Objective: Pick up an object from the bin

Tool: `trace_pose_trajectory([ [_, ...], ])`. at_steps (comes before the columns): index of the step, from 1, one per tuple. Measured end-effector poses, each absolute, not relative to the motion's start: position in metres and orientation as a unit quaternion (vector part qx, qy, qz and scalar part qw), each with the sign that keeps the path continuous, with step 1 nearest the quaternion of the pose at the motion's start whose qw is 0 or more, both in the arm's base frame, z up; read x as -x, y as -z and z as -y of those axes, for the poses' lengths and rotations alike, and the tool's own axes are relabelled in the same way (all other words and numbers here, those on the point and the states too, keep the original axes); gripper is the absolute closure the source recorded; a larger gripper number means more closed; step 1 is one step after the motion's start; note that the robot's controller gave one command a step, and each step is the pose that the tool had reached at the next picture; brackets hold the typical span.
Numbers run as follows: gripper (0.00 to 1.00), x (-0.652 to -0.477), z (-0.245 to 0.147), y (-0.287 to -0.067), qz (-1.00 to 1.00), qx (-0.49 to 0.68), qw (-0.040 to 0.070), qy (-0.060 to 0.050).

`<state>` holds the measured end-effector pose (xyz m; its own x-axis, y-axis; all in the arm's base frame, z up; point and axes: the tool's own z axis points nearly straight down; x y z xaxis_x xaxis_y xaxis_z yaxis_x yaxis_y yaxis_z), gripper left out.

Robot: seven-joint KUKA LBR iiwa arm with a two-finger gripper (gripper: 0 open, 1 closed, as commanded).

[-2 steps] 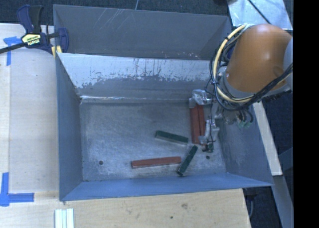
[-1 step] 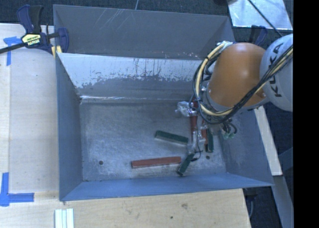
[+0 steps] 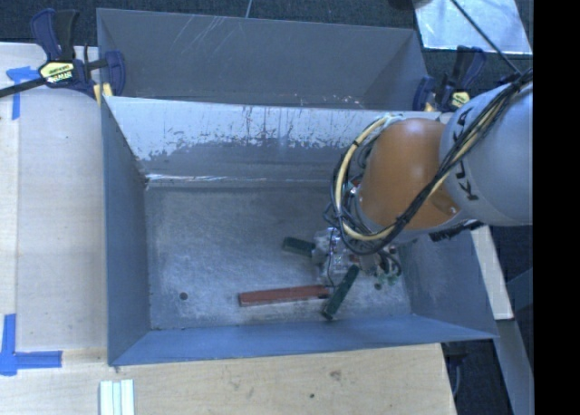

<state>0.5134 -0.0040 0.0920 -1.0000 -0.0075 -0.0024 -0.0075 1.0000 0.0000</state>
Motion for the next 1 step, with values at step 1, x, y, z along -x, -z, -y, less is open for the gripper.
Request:
trace_pose_trajectory([
  [1, 0.0, -0.5134, 0.004, -0.092, -1.0, 0.004, 0.001, 0.0],
])
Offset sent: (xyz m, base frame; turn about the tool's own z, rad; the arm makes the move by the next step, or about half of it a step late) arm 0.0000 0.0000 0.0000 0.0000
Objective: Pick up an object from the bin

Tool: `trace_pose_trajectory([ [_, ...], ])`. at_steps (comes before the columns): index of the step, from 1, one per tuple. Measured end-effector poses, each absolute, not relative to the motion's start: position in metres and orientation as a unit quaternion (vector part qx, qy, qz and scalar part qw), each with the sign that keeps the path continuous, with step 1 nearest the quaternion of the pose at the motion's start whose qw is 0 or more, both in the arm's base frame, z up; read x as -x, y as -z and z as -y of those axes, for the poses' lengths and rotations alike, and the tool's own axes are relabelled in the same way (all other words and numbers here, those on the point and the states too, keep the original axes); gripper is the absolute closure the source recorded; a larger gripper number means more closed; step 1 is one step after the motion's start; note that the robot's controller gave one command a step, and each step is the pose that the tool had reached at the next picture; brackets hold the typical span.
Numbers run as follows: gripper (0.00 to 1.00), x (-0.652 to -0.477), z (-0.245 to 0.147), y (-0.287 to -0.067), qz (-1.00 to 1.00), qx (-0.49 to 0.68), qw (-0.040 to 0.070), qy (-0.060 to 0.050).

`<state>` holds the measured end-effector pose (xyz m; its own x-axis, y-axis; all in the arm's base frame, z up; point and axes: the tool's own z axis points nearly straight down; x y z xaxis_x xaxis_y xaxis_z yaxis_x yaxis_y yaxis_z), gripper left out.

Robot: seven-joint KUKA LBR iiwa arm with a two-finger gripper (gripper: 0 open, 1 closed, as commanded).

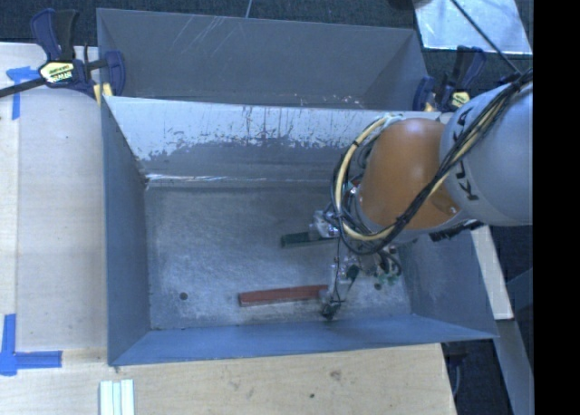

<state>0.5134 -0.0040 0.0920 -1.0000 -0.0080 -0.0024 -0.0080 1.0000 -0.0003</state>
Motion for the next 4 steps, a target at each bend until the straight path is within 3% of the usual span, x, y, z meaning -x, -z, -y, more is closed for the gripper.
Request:
trace_pose_trajectory([
  [1, 0.0, -0.513, 0.004, -0.092, -1.0, 0.004, 0.001, 0.0],
  [2, 1.0, -0.555, -0.015, -0.073, -0.999, 0.035, 0.005, 0.0],
  [3, 1.0, -0.555, -0.015, -0.073, -0.999, 0.035, 0.005, 0.0],
  [4, 1.0, -0.582, -0.026, -0.203, -0.999, 0.036, 0.001, 0.0],
])
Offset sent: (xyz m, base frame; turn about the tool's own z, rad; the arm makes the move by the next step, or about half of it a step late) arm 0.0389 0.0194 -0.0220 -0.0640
